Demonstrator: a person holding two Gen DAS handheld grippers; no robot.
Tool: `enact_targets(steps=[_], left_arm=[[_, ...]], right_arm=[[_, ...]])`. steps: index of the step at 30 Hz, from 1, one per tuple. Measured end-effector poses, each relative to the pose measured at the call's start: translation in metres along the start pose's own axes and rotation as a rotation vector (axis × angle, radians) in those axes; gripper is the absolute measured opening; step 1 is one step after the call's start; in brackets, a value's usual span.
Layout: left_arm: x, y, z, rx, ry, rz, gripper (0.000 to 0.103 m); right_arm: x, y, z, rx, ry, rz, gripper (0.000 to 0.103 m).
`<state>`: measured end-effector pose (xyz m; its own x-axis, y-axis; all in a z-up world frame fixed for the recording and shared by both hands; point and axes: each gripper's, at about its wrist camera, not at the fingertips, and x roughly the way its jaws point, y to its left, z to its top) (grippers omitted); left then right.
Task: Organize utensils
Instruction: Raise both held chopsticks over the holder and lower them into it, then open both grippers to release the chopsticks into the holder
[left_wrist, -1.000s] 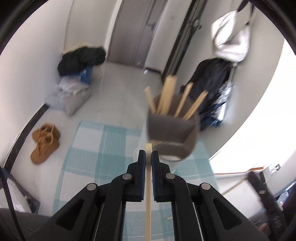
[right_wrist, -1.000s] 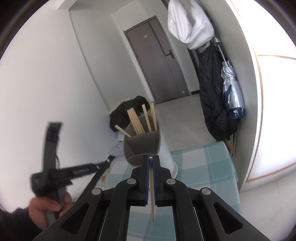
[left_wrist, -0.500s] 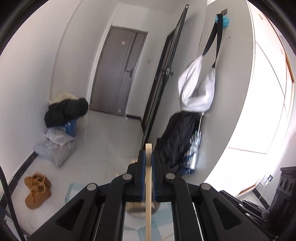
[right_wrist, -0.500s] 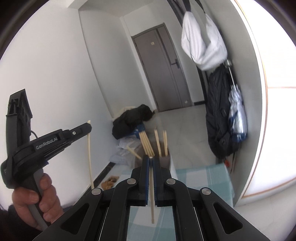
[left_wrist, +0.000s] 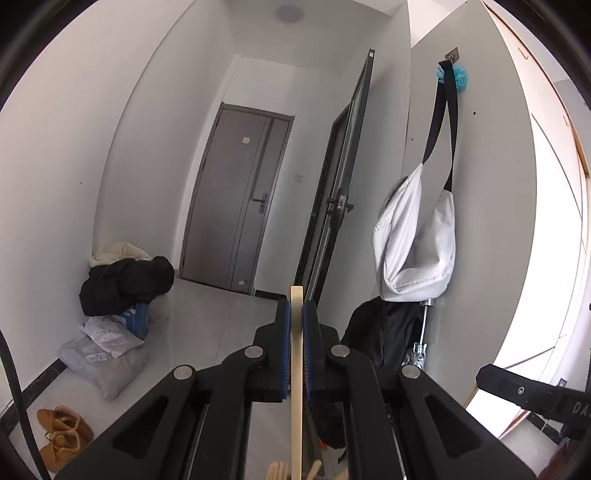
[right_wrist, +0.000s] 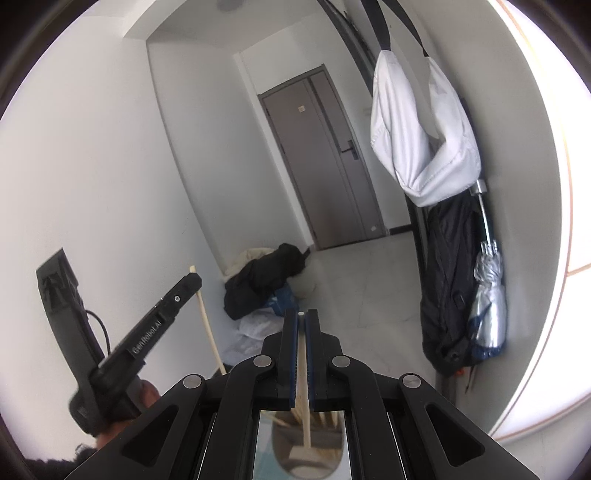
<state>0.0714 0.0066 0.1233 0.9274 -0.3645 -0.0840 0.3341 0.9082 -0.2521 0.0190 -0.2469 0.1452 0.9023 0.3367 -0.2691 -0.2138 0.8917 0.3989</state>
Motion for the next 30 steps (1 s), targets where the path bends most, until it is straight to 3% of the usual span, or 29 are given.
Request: enact_targets(steps=[12,22,30], left_arm=[[0.041,0.016,-0.045,-0.036,0.04,-0.051,0.002],[0.028,-0.009,-0.07,0.131,-0.003,-0.077,0.002],[0.022,-0.013,-0.074,0.169,0.068,-0.095,0.002]], right_arm=[[0.07,-0.02,-0.006,0.016,0.081,-0.043,0.003],[0.08,-0.036,-0.032,0.043,0.139,-0.038,0.003],[0.078,-0.036,-0.047,0.039,0.154,-0.042,0.003]])
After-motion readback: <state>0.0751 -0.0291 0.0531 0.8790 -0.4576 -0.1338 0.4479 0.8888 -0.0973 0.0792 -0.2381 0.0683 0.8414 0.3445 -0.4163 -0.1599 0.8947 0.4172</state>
